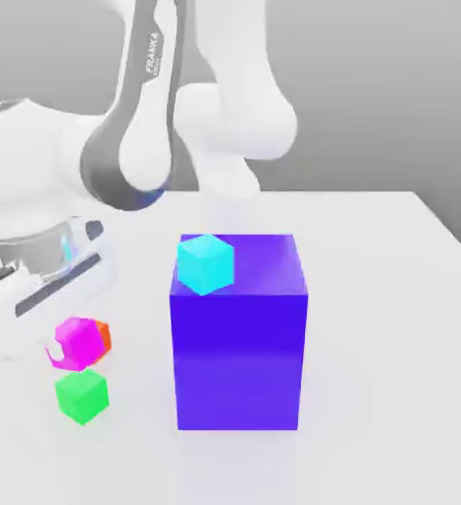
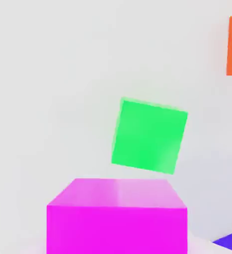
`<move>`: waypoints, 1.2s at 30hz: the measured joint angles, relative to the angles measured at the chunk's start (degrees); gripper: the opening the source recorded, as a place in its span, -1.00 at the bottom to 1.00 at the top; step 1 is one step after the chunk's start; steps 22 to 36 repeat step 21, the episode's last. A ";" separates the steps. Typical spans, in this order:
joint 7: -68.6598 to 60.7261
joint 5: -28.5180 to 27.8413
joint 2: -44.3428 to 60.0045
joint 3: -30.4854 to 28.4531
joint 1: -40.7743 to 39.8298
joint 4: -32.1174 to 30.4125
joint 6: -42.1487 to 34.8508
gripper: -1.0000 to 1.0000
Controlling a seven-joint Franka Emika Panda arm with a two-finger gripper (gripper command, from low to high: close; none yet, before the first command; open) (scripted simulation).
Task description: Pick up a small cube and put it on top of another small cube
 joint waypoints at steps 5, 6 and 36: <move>8.49 -7.78 -1.95 0.48 -1.59 -2.79 2.16 -1.00; 10.35 -9.58 -2.24 0.70 -2.01 -3.33 2.57 -1.00; 20.71 -22.67 10.28 -1.48 -1.75 -3.34 14.95 1.00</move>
